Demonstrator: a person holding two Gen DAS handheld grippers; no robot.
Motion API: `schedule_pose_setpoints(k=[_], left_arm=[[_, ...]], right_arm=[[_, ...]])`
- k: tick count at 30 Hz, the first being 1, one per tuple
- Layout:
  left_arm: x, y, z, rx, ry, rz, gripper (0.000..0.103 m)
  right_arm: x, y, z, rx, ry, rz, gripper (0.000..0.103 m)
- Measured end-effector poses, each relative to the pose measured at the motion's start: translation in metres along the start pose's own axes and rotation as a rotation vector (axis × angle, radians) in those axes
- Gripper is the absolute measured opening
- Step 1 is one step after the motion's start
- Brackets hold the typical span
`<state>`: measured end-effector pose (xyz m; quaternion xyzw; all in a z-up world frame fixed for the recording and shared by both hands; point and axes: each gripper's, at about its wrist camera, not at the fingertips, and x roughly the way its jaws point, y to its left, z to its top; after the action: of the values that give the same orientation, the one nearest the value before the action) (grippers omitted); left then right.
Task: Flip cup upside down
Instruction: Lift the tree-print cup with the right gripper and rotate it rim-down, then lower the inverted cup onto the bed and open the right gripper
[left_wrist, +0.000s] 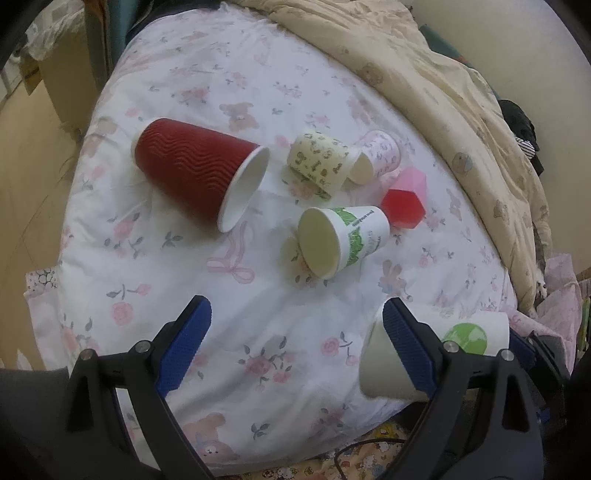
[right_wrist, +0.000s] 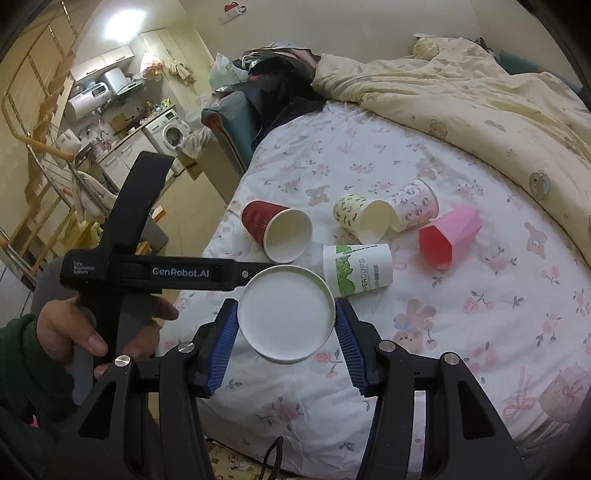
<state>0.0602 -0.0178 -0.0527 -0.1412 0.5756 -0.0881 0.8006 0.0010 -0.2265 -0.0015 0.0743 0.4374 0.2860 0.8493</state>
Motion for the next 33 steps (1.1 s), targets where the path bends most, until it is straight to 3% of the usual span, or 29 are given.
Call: schedule_pose_setpoints(k=[2, 7, 13, 15, 17, 25, 29, 33], left_arm=[[-0.005, 0.002, 0.002, -0.002, -0.021, 0.021, 0.092], [-0.022, -0.002, 0.002, 0.055, -0.116, 0.158, 0.092], [-0.031, 0.005, -0.002, 0.072, -0.158, 0.232, 0.093], [-0.031, 0.012, -0.003, 0.056, -0.144, 0.238, 0.094], [-0.031, 0.019, -0.005, 0.042, -0.134, 0.253, 0.103], [-0.037, 0.027, -0.009, 0.027, -0.140, 0.266, 0.103], [-0.038, 0.025, -0.008, 0.028, -0.144, 0.260, 0.103], [-0.036, 0.024, -0.006, 0.026, -0.139, 0.255, 0.103]], right_arm=[[0.002, -0.002, 0.000, 0.011, 0.008, -0.013, 0.055], [-0.004, -0.007, 0.009, 0.012, 0.004, -0.081, 0.055], [0.010, -0.015, 0.021, -0.002, 0.089, -0.156, 0.055], [0.020, -0.016, 0.023, -0.012, 0.122, -0.161, 0.055], [0.033, -0.017, 0.024, -0.029, 0.164, -0.157, 0.055], [0.090, -0.011, 0.021, -0.093, 0.284, -0.176, 0.055], [0.111, -0.001, 0.022, -0.167, 0.291, -0.230, 0.055], [0.128, -0.004, 0.019, -0.169, 0.321, -0.224, 0.055]])
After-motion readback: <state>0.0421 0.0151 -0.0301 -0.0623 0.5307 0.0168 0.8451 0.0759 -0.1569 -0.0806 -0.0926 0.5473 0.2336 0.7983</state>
